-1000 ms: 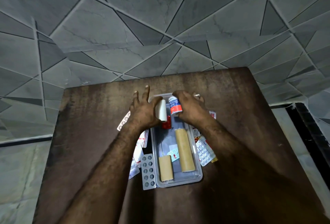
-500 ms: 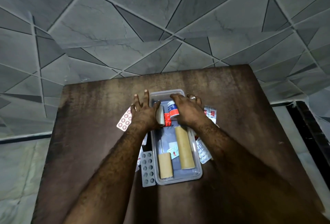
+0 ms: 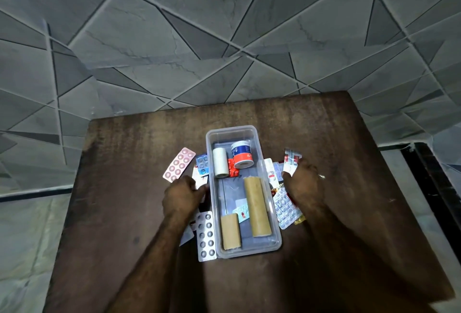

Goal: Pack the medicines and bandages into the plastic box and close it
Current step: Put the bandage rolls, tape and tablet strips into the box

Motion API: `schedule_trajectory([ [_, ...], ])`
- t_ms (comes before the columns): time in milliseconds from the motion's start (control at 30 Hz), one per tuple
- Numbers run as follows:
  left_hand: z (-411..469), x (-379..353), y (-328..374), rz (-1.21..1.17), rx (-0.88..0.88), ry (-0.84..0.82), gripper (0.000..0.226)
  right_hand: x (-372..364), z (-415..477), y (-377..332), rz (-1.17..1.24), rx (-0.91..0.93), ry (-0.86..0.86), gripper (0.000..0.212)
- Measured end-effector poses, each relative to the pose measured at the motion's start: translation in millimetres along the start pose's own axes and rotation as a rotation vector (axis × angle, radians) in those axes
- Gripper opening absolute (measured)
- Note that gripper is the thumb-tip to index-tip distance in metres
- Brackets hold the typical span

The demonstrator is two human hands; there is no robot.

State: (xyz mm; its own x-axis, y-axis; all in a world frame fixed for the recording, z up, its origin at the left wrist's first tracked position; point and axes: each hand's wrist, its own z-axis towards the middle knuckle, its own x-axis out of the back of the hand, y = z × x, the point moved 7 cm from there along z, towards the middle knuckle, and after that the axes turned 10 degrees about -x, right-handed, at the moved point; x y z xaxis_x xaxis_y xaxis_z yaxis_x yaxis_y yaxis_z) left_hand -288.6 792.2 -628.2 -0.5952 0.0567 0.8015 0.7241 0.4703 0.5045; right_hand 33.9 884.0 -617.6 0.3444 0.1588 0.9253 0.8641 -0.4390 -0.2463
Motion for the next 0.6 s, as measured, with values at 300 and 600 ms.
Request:
schedule_trajectory([
  [300,-4.2,-12.6,10.9,-0.026,0.035,0.039,0.040,-2.4,2.4,-9.7,0.004,0.049,0.055,0.051],
  [600,-3.6,-10.2,-3.2,-0.362,0.253,0.098,0.036,7.6,3.6,1.5,0.364,-0.058,-0.026,0.037],
])
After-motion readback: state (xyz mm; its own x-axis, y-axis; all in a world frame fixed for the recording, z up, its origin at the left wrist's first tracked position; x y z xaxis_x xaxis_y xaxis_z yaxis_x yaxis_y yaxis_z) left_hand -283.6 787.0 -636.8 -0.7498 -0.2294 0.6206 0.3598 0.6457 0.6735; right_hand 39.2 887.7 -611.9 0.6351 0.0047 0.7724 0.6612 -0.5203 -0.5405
